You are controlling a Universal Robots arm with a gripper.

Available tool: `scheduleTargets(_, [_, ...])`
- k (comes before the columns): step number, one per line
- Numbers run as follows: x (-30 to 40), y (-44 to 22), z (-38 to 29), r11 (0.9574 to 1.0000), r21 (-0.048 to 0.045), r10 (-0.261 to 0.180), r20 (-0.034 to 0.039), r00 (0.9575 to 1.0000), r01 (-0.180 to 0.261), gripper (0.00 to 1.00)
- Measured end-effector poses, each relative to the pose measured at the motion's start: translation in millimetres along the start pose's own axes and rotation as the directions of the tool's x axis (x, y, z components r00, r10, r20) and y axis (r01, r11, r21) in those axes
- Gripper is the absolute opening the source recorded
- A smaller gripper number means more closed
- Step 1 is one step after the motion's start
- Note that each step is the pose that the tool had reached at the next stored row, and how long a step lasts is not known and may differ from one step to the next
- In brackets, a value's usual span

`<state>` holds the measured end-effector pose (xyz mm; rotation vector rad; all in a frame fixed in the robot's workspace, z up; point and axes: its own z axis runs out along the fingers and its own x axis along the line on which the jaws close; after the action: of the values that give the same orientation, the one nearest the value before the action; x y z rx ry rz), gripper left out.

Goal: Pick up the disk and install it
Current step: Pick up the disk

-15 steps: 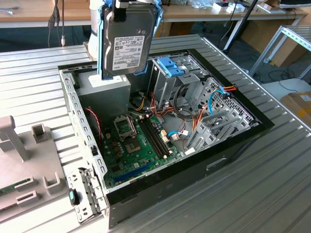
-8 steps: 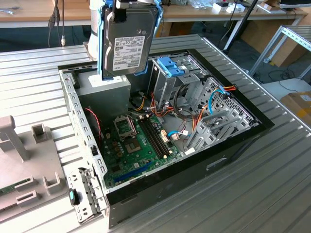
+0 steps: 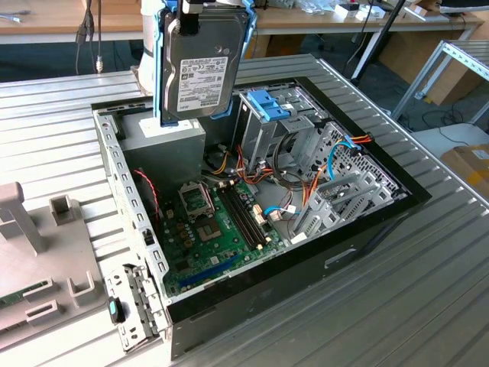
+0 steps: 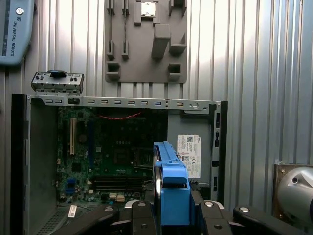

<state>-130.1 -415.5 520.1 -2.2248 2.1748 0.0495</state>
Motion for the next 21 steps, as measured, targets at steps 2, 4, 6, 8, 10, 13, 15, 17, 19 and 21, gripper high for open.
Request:
scheduleTargets(2, [0.0,0.0,0.0,1.0000,0.0000,0.000,-0.0001,1.0000,0.000,0.36])
scheduleTargets(4, [2.7,-0.6,-0.1,1.0000,-0.0001,0.000,0.0000,1.0000,0.000,0.36])
scheduleTargets(6, [9.3,-1.7,-0.4,1.0000,-0.0001,0.000,0.0000,1.0000,0.000,0.36])
scheduleTargets(8, [15.6,-2.4,-0.6,1.0000,0.0000,0.000,0.0000,1.0000,0.000,0.36])
scheduleTargets(10, [16.1,-2.4,-0.6,1.0000,0.0001,0.000,0.0001,1.0000,0.000,0.36])
scheduleTargets(13, [17.0,-2.4,-0.7,1.0000,0.0000,0.000,-0.0001,1.0000,0.000,0.36])
scheduleTargets(15, [17.0,-2.4,-0.7,1.0000,0.0000,0.000,0.0000,1.0000,0.000,0.36])
scheduleTargets(17, [17.1,-2.4,-0.7,1.0000,0.0000,0.000,0.0000,1.0000,0.000,0.36])
scheduleTargets(19, [17.2,-2.4,-0.7,1.0000,0.0000,0.000,0.0000,1.0000,0.000,0.36])
scheduleTargets(21, [17.3,-2.5,-0.7,1.0000,0.0000,0.000,0.0000,1.0000,0.000,0.36])
